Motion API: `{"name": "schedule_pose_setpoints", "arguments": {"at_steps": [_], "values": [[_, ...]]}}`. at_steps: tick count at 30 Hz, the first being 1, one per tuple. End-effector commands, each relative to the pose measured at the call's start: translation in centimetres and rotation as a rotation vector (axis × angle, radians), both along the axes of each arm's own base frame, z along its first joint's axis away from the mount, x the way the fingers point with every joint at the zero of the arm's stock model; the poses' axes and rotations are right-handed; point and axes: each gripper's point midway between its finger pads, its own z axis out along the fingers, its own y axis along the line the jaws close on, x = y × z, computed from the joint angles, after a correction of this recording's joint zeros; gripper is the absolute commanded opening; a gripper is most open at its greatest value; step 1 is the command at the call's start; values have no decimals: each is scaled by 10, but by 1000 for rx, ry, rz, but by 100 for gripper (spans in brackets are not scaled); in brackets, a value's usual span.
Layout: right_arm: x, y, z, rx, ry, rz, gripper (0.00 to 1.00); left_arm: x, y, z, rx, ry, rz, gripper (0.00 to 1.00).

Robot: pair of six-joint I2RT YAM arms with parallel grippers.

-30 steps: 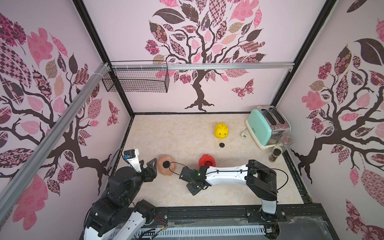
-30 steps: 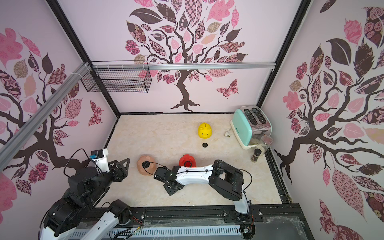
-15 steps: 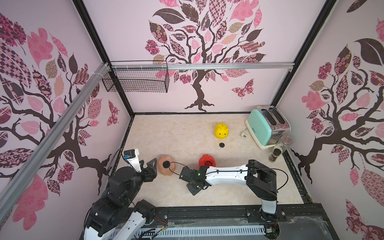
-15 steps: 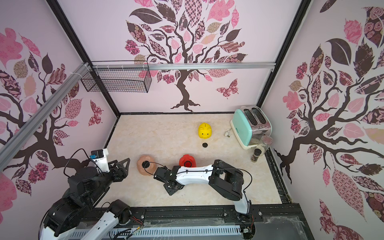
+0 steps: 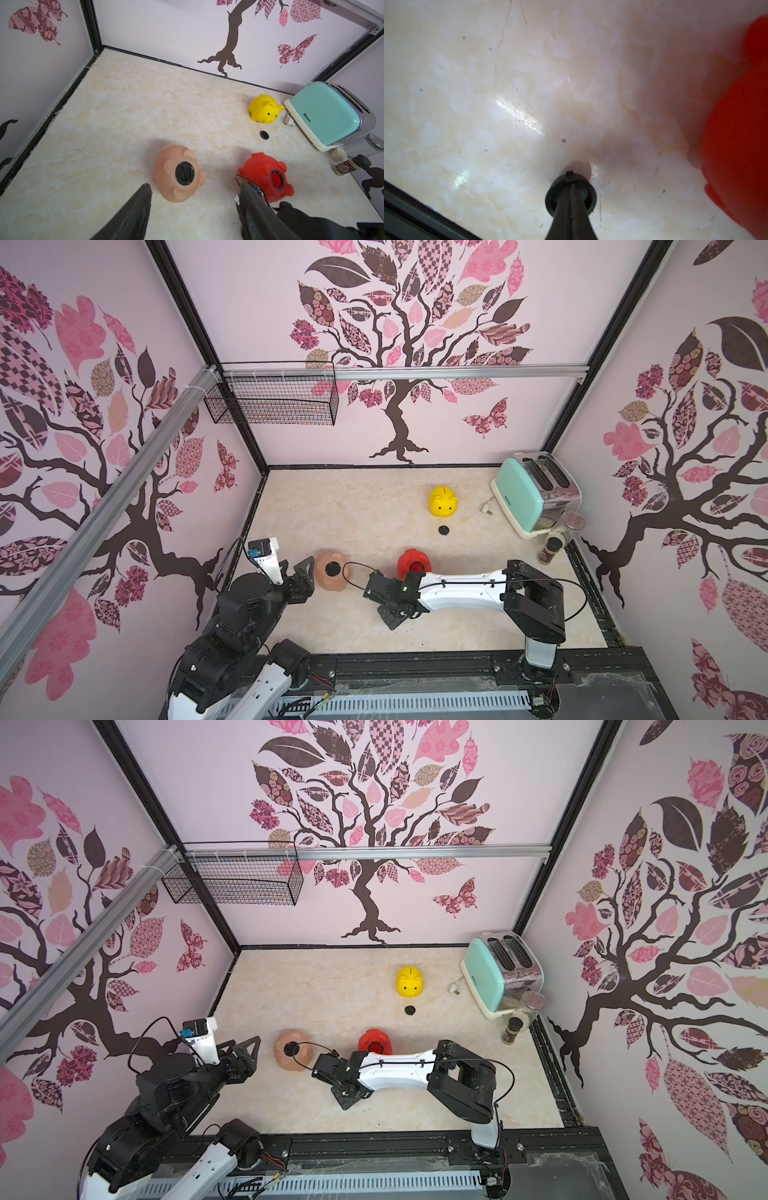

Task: Close piggy banks
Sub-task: Pick up the knob at the center of the board, then adjust the knob at the center of the board.

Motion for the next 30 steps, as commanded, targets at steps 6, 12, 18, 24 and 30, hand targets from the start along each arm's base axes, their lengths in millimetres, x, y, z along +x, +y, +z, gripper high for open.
{"name": "schedule_pose_setpoints", "arguments": {"at_steps": [6, 12, 18, 24, 30], "values": [[15, 5, 65, 90, -83, -31, 0, 0, 2, -1, 5, -7, 7, 69], [33, -4, 129, 176, -166, -66, 0, 0, 2, -1, 5, -7, 7, 69], [74, -48, 191, 263, -286, -173, 0, 0, 2, 0, 2, -10, 8, 69], [116, -118, 209, 286, -323, -324, 0, -1, 3, 1, -1, -17, 11, 69], [145, -187, 176, 240, -293, -504, 0, 0, 2, -2, 3, -4, 7, 69]]}}
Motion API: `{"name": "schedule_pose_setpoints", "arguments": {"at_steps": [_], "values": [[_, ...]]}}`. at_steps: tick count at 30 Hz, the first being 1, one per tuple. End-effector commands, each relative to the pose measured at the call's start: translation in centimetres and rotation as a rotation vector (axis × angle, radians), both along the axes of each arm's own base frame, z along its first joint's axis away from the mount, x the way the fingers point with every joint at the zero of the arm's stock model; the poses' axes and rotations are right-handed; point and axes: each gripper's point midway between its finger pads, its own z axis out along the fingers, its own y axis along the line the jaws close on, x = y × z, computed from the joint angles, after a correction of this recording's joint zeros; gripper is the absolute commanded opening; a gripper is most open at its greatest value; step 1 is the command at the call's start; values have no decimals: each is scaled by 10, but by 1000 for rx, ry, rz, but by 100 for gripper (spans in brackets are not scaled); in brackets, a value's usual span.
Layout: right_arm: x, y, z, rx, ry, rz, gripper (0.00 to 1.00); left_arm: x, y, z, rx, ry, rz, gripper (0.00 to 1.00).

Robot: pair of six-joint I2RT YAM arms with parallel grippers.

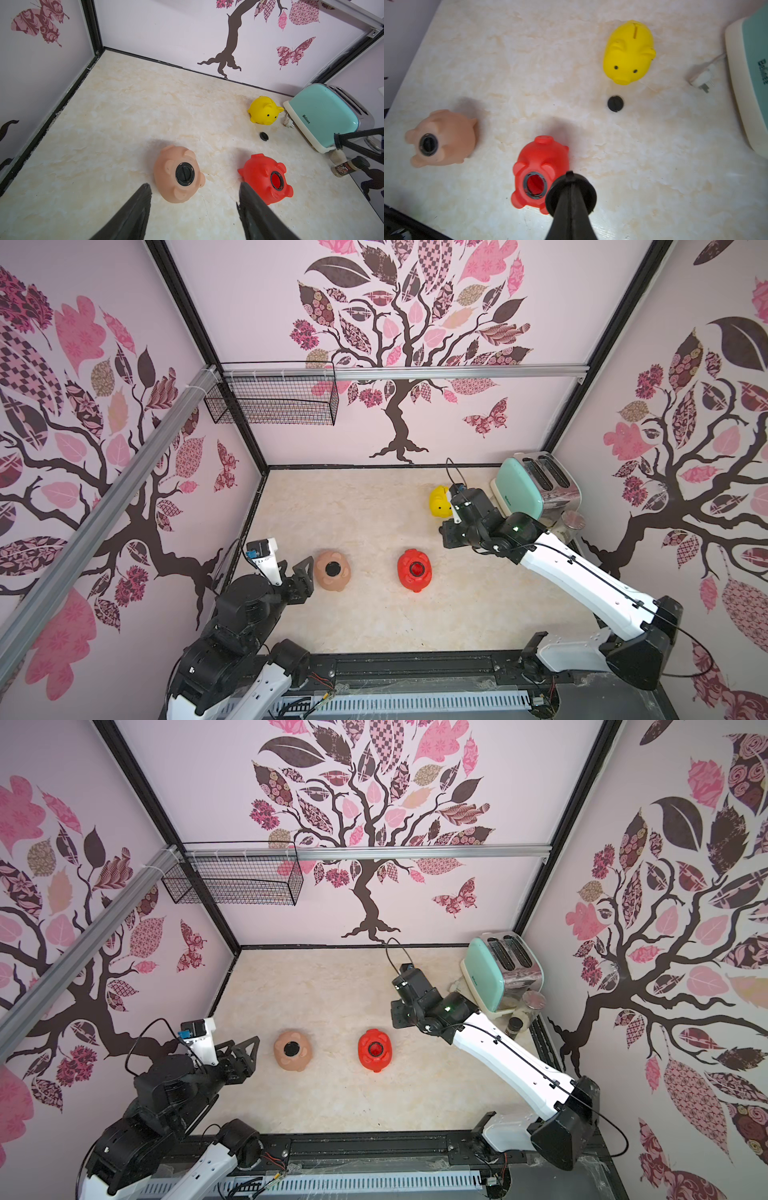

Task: Close piggy banks
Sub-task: Adjust the knob at the center of the board.

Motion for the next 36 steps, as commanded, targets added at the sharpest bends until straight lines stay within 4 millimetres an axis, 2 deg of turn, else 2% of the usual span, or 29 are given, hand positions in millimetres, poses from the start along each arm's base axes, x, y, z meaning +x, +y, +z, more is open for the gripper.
{"name": "schedule_pose_setpoints", "arguments": {"at_steps": [1, 3, 6, 15, 20, 27, 31, 36], "values": [[5, -31, -31, -25, 71, -55, 0, 2, 0, -3, 6, 5, 3, 69], [9, -45, -53, -3, 112, -97, 0, 2, -1, -2, 4, 2, 0, 69], [10, -51, -77, -19, 141, -124, 0, 2, -5, -2, 4, 6, -21, 69], [-1, -40, -144, -19, 292, -88, 0, 7, -11, -7, 13, 35, -44, 69], [-9, -39, -171, -47, 382, -73, 0, 10, -18, -10, 14, 54, -71, 69], [-10, -38, -183, -53, 407, -74, 0, 20, -40, -12, 0, 108, -151, 68], [-11, -41, -189, -70, 425, -79, 0, 28, -59, -26, -48, 143, -211, 67], [-16, -48, -203, -116, 459, -101, 0, 27, -57, -31, -34, 163, -202, 67]]}}
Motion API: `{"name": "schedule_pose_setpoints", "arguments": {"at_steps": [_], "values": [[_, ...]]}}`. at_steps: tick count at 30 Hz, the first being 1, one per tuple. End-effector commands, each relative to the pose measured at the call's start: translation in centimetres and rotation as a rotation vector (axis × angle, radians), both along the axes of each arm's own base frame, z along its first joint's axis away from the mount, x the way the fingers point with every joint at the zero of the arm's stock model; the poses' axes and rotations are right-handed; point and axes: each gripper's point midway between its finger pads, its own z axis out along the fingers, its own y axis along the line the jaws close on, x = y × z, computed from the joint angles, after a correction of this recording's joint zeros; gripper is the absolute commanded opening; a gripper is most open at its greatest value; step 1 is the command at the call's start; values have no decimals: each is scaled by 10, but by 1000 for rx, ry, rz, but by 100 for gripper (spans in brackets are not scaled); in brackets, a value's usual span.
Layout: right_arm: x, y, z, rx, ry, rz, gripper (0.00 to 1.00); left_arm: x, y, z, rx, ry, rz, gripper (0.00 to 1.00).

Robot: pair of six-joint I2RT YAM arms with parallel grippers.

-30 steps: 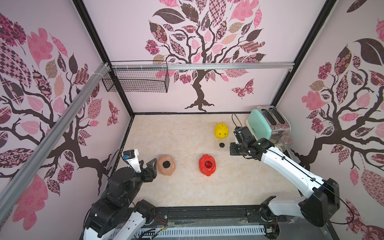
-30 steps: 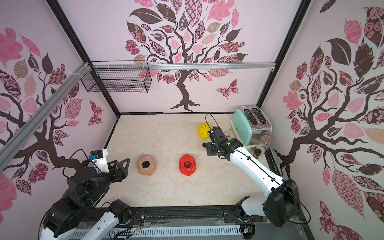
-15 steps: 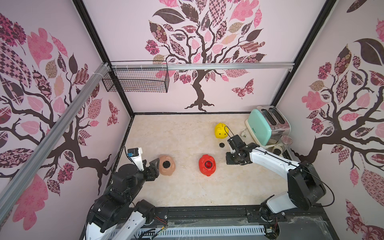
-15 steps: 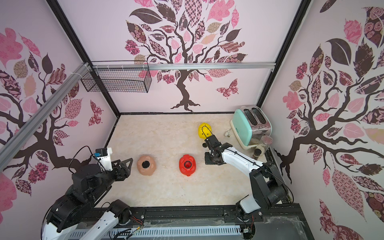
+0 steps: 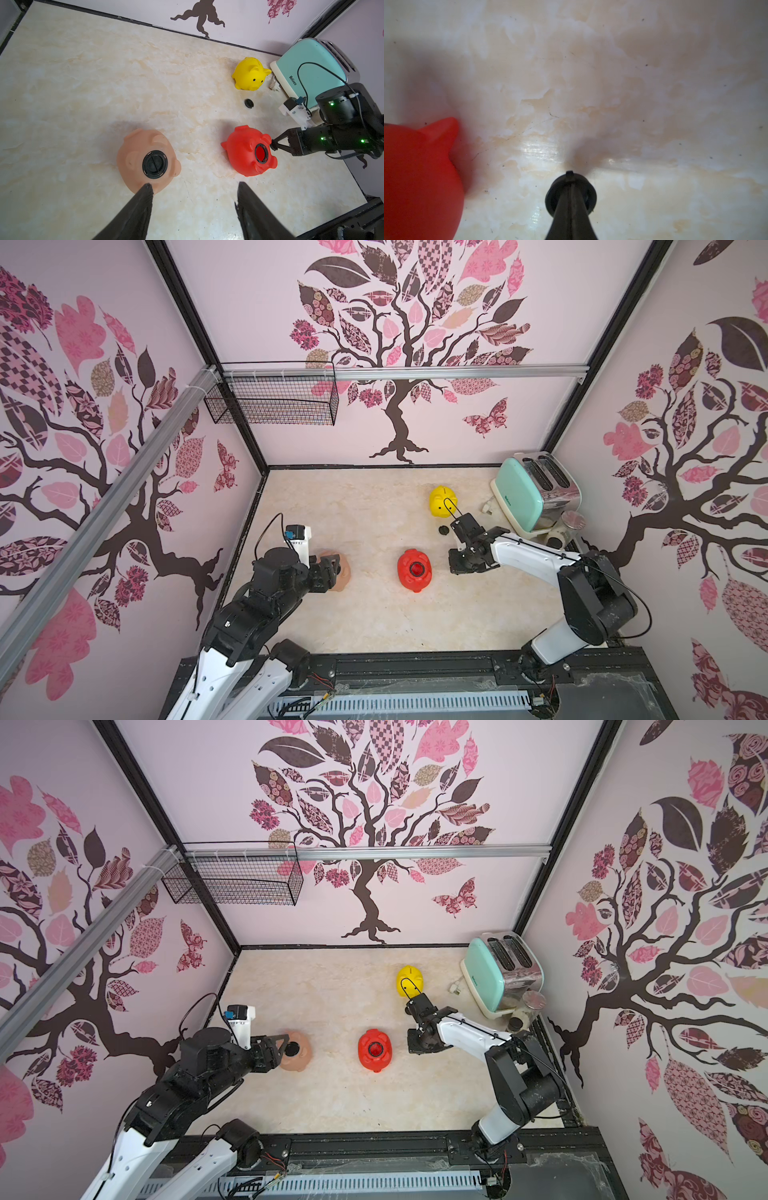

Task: Close piggy banks
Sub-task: Adjust the knob at the center of the board.

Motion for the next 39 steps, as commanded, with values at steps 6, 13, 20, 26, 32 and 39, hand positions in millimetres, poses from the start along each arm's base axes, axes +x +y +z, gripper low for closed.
{"name": "schedule_pose_setpoints", "arguments": {"at_steps": [6, 13, 20, 26, 32, 39], "values": [[-11, -10, -17, -62, 59, -16, 0, -2, -2, 6, -37, -31, -8, 67], [-17, -14, -24, -85, 98, -17, 5, -1, -1, 6, -36, -32, -2, 67], [-27, -14, -30, -79, 138, -8, 15, -1, -1, 5, -36, -28, -2, 68], [-30, -17, -32, -92, 154, -8, 15, -2, -1, 5, -36, -29, 1, 68], [-35, -17, -36, -98, 187, 2, 12, -1, -1, 4, -34, -26, 2, 68], [-37, -17, -39, -107, 201, 4, 11, -1, -3, 3, -39, -21, -6, 68]]}}
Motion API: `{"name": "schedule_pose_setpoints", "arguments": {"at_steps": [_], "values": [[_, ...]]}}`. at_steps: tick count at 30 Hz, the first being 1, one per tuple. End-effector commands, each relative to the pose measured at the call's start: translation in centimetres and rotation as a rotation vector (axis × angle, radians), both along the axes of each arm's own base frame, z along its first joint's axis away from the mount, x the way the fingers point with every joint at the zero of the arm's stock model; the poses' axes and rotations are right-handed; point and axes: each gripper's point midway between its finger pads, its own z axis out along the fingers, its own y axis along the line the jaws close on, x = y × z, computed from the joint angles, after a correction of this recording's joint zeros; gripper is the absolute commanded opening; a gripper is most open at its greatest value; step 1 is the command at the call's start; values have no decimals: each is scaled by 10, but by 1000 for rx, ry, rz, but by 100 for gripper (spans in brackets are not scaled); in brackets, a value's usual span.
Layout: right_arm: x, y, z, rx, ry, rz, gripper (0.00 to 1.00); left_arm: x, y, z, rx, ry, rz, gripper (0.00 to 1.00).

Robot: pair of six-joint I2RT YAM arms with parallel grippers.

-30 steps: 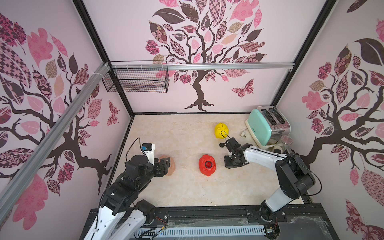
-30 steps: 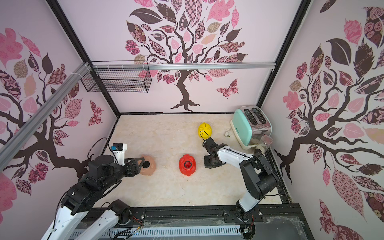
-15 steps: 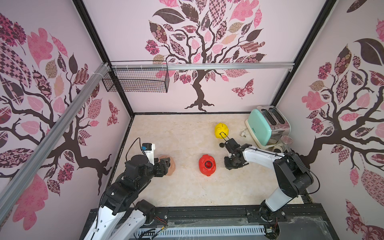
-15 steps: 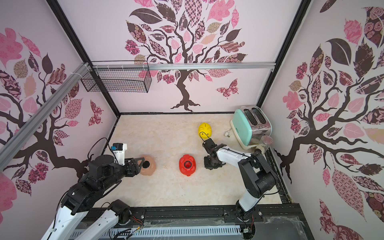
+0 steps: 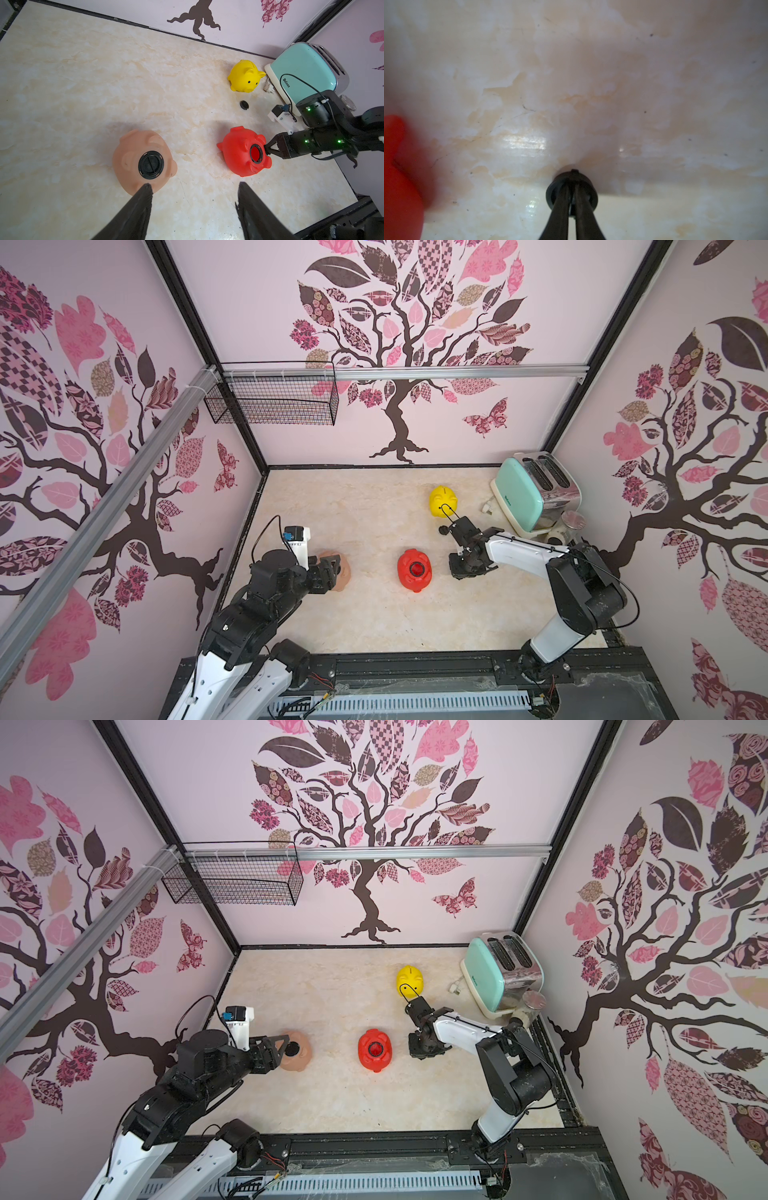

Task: Close piggy banks
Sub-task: Adjust the knob at the center of the board.

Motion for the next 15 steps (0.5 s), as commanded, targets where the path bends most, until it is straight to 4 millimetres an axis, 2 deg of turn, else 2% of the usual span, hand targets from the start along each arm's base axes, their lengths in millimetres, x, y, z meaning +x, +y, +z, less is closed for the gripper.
{"name": "schedule_pose_setpoints", "arguments": {"at_steps": [1, 3, 11, 15], "values": [[-27, -11, -19, -61, 123, 11, 11, 1, -2, 0, -15, -5, -4, 68], [-27, -12, -19, -62, 125, 8, 12, 2, -2, -1, -14, -3, -3, 68], [-30, -12, -23, -69, 150, 4, 1, 1, -3, -1, -14, -1, -8, 68], [-27, -11, -20, -68, 143, 3, 0, 1, -3, -1, -15, -2, -9, 68]]}}
